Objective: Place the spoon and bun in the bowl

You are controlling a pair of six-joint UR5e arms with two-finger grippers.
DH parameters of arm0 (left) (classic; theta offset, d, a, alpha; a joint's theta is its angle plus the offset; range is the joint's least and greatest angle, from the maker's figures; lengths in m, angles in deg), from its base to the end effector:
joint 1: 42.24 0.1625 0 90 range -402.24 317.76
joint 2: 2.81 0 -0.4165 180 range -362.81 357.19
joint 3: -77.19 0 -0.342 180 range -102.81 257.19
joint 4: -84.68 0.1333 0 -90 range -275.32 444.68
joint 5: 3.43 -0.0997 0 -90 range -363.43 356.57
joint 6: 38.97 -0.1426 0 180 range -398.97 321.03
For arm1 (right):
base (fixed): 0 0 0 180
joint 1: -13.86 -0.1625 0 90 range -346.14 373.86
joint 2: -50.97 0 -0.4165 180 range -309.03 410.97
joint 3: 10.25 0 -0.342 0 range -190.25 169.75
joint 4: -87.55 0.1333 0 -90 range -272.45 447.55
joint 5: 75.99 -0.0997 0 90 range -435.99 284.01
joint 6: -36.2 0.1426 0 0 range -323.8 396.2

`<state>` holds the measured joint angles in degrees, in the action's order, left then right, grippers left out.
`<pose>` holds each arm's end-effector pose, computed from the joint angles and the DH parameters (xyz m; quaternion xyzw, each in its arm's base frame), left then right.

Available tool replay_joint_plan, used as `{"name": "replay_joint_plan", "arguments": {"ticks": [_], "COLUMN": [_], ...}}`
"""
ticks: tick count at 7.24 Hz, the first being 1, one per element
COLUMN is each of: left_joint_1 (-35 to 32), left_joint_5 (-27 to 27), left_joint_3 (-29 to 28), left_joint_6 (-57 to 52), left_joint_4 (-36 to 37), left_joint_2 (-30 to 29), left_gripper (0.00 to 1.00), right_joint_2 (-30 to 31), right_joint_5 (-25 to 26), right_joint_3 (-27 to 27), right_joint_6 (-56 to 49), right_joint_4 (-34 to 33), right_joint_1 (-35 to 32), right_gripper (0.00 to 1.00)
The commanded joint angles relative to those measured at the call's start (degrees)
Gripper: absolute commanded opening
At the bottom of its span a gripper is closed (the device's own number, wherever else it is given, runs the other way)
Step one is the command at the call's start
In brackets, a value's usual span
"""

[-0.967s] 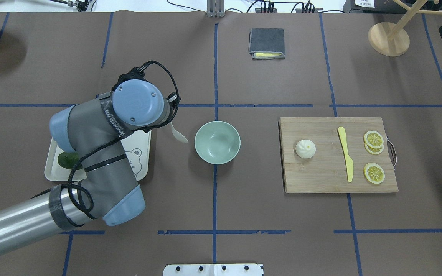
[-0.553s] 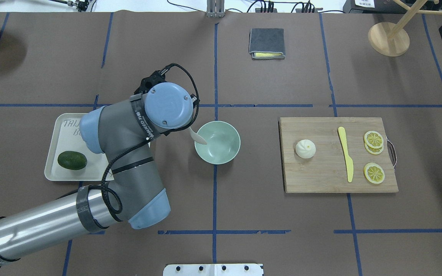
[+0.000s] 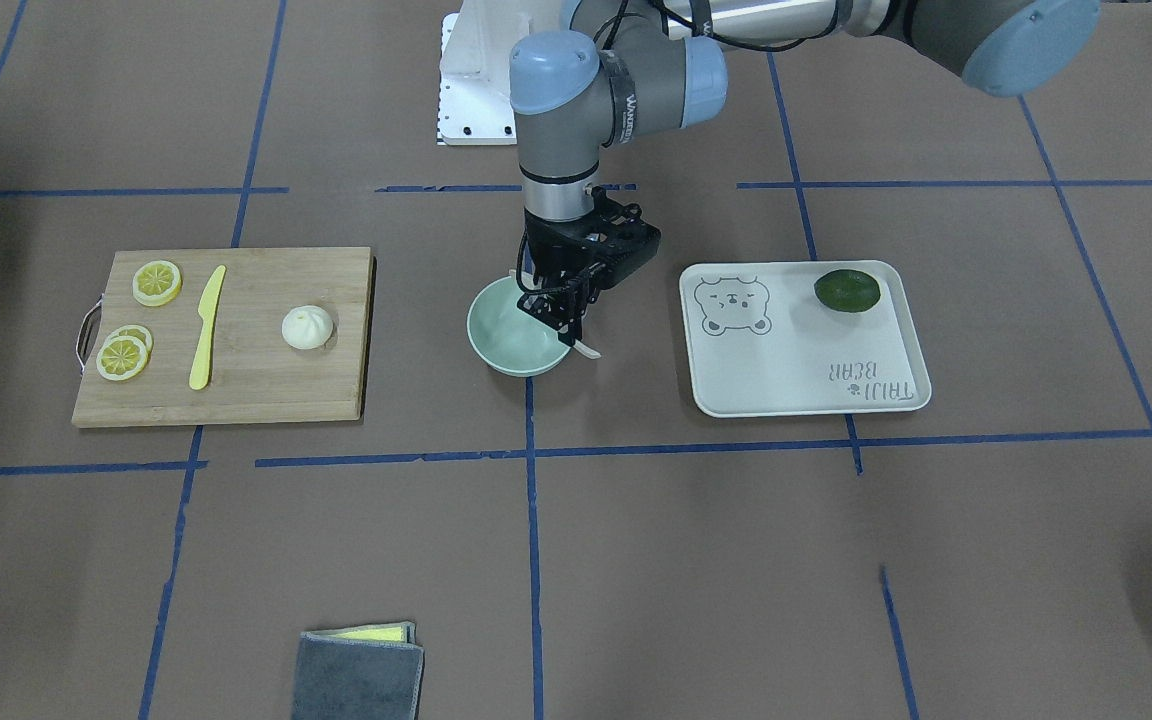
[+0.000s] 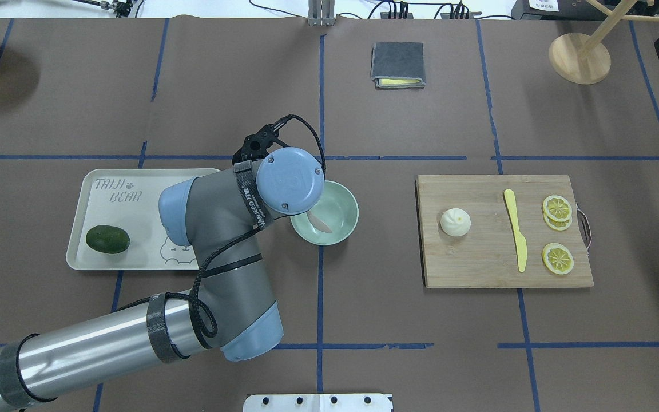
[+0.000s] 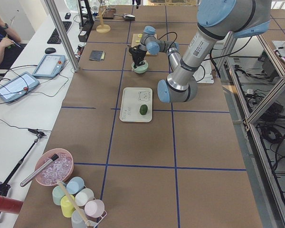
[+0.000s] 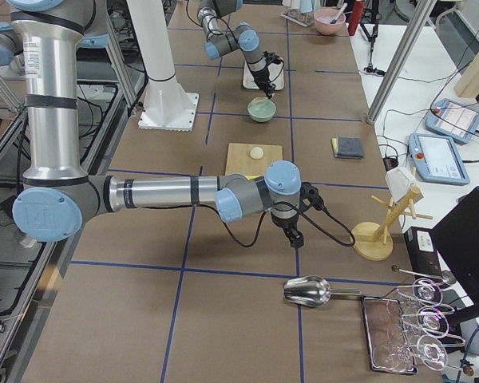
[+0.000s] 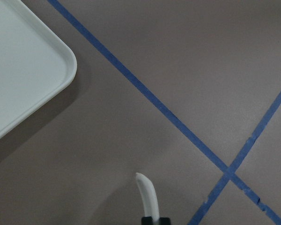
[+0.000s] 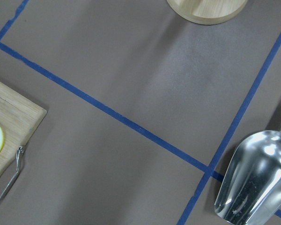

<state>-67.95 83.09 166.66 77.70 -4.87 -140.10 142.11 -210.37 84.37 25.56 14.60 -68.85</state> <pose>0.5800 -0.4368 0.2221 0.0246 0.3933 -0.4163 0.8194 -0.0254 -0.4627 0.6186 0.1758 -0.3667 -0.2085 0.8895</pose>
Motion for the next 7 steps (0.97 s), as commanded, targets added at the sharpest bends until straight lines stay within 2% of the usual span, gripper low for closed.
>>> {"name": "replay_joint_plan", "arguments": {"ticks": [1,2,3,4,5,7], "left_joint_1": [0.0,0.0,0.0,-0.1,-0.7,-8.4], "left_joint_5": [0.0,0.0,0.3,0.6,3.4,10.6], "left_joint_3": [0.0,0.5,2.2,6.6,13.9,22.9], "left_joint_6": [-1.1,-2.3,-7.5,-14.7,-25.9,-48.0], "left_joint_4": [0.0,0.0,0.2,0.8,4.0,8.8], "left_joint_2": [-0.2,-0.1,0.5,2.8,6.4,11.4], "left_gripper": [0.59,0.72,1.0,1.0,1.0,1.0], "right_joint_2": [-0.1,-0.1,-0.1,-0.2,-0.9,-1.3], "right_joint_5": [0.0,0.0,0.0,0.0,-0.2,-3.4], "right_joint_3": [-0.1,-0.1,-0.1,0.7,1.8,6.3], "right_joint_6": [0.0,0.0,0.1,1.4,4.8,14.8], "right_joint_4": [0.0,0.0,0.0,0.0,0.1,0.2], "right_joint_1": [0.0,0.0,0.0,0.0,0.0,1.9], "right_gripper": [1.0,1.0,1.0,1.0,1.0,1.0]}}
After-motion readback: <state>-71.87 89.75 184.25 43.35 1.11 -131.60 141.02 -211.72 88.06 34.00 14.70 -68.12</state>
